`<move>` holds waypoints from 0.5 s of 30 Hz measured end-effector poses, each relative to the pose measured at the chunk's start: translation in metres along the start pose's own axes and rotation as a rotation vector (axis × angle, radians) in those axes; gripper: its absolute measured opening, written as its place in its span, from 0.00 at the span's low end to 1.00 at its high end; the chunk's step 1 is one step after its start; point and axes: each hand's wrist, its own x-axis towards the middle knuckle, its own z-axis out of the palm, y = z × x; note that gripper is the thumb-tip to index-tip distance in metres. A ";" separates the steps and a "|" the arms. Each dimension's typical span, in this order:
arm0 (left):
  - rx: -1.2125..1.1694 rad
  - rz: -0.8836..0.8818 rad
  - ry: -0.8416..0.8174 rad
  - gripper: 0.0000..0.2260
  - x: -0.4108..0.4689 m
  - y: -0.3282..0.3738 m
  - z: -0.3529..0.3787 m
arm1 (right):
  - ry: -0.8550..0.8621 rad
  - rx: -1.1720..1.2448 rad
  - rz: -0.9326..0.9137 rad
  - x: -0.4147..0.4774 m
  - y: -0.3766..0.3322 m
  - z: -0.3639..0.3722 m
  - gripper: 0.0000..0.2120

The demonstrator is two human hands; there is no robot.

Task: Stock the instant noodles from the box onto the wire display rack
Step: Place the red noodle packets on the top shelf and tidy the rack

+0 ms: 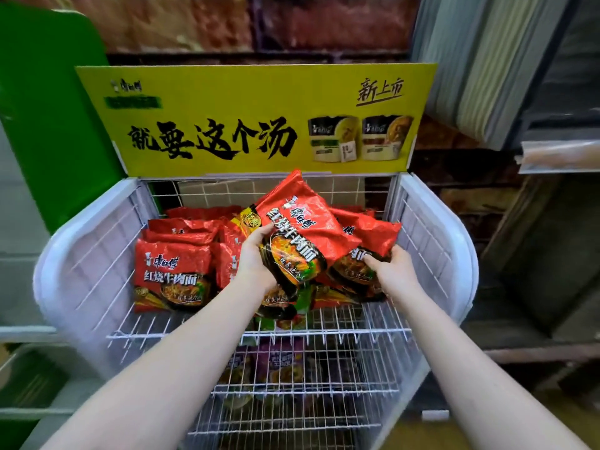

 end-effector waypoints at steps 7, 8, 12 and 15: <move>0.041 -0.066 -0.033 0.10 0.010 -0.010 0.004 | -0.005 -0.155 0.071 0.010 0.006 -0.015 0.15; 0.041 -0.069 -0.031 0.10 0.013 -0.009 0.004 | -0.007 -0.178 0.084 0.011 0.008 -0.016 0.15; 0.031 -0.063 -0.015 0.09 0.022 -0.007 0.006 | -0.065 -0.288 0.130 0.016 0.014 -0.015 0.14; 0.029 -0.065 0.009 0.10 0.029 -0.007 0.009 | -0.092 -0.336 0.152 0.019 0.024 -0.010 0.06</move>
